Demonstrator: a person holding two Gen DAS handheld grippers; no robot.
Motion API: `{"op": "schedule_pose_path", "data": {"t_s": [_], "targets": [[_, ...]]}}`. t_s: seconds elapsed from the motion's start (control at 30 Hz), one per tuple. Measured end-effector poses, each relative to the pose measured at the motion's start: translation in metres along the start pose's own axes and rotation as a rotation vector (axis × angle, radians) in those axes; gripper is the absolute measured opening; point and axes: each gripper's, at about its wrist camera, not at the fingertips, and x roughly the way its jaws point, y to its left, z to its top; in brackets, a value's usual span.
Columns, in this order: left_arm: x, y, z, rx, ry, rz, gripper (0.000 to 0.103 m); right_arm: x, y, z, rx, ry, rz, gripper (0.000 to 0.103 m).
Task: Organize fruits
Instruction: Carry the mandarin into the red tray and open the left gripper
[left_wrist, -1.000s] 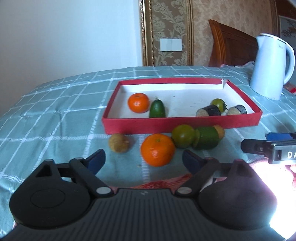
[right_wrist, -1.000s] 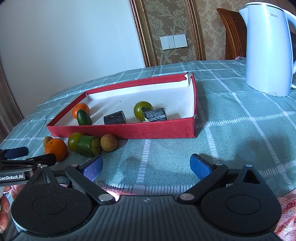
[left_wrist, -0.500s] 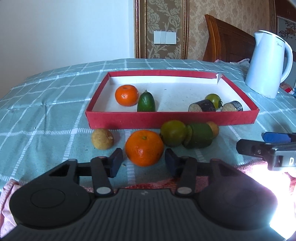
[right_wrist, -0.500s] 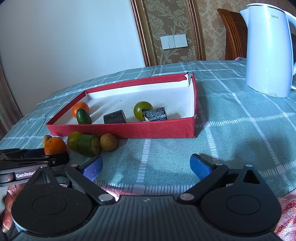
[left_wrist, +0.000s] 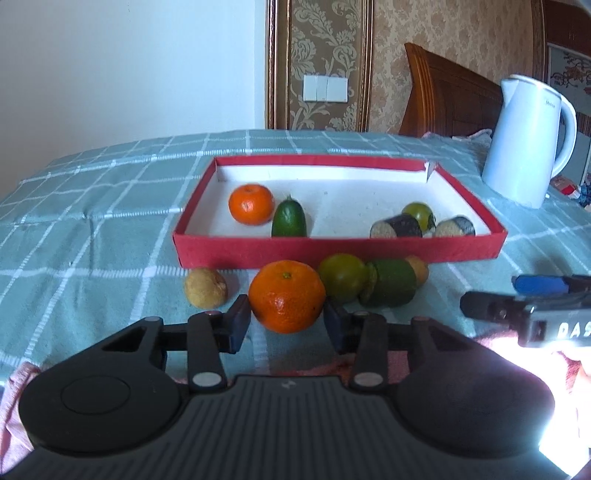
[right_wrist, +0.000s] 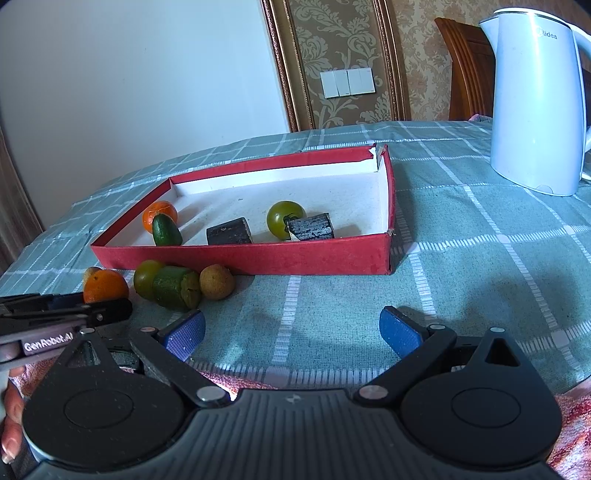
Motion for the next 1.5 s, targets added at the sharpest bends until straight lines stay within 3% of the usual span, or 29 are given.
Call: {"op": "schedule_pose_path", "data": {"t_s": [0.37,0.83,1.23,1.27,1.4,1.5], "targets": [[0.009,0.019,0.045,-0.026,-0.059,0.028,0.040,0.000,0.000,0.000,-0.009,0.004,-0.005,0.102],[0.060,0.037,0.064,-0.080,0.058,0.031,0.040,0.001,0.003,0.000,-0.030,0.013,-0.019,0.102],[0.079,0.037,0.065,-0.060,0.085,0.055,0.040,0.002,0.004,0.000,-0.033,0.014,-0.022,0.102],[0.079,0.037,0.065,-0.059,0.084,0.056,0.042,0.002,0.004,0.000,-0.033,0.014,-0.022,0.102],[0.071,0.037,0.065,-0.051,0.056,0.064,0.072,0.002,0.004,0.000,-0.033,0.014,-0.022,0.102],[0.063,0.034,0.063,-0.034,0.040,0.061,0.077,0.002,0.004,0.000,-0.034,0.014,-0.023,0.102]]}}
